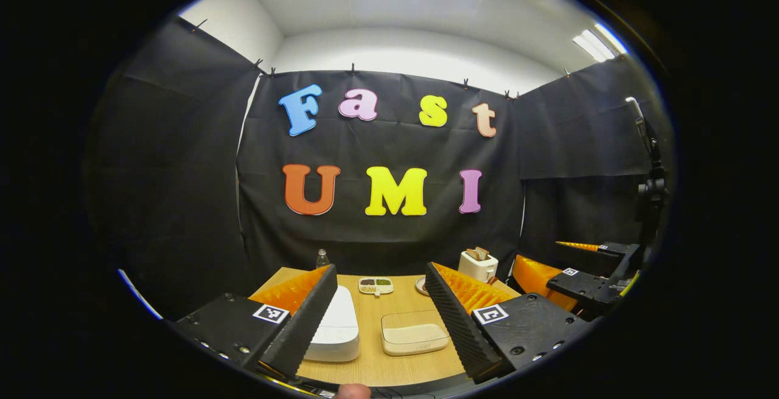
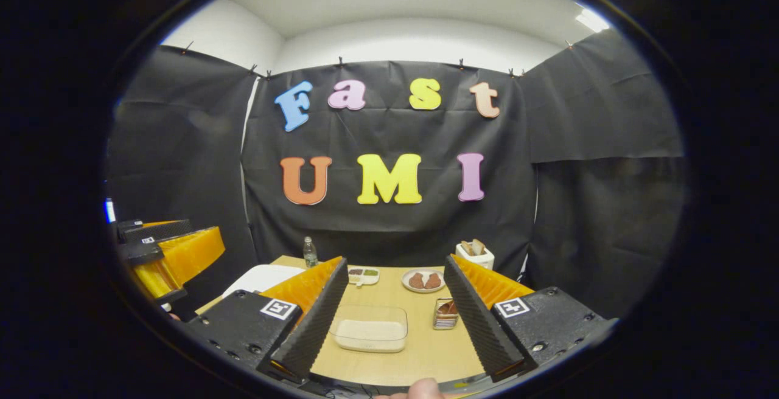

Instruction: Close the left gripper, press the button to open the rice cooker; take a wooden spoon from the chopstick holder with the right hand, scoop a spoonful of rice and pour it into the rice cooker, then put the wooden spoon back into the chopstick holder.

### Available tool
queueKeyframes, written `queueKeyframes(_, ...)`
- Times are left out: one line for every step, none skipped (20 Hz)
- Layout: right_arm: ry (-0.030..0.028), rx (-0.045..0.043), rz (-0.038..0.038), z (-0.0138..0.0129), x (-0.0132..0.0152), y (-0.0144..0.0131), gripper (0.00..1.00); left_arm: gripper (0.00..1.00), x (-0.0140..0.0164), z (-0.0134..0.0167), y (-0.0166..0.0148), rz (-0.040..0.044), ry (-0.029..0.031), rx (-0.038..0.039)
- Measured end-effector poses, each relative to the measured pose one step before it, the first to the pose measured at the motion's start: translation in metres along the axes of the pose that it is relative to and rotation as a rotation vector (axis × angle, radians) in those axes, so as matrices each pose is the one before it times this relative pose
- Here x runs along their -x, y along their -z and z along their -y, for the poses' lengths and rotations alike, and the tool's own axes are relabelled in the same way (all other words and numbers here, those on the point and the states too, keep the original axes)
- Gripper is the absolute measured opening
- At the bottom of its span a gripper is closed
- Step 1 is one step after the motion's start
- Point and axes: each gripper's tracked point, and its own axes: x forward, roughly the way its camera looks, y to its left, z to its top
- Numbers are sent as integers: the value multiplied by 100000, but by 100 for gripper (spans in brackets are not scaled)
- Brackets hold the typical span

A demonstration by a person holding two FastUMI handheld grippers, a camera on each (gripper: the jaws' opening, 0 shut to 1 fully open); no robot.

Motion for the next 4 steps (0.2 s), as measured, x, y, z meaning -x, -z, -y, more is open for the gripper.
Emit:
queueKeyframes(186,194,-346,35,-54,245,100,94,-97,-172,24,90,-1048,-43)
queueKeyframes(167,278,-356,10,-44,67,100,94,-96,-181,176,70,-686,65)
queueKeyframes(33,237,-303,14,-54,129,100,94,-82,-43,43,16,-383,108)
queueKeyframes(27,54,36,-51,5,-31,96,94,106,23,-94,71,-279,50)
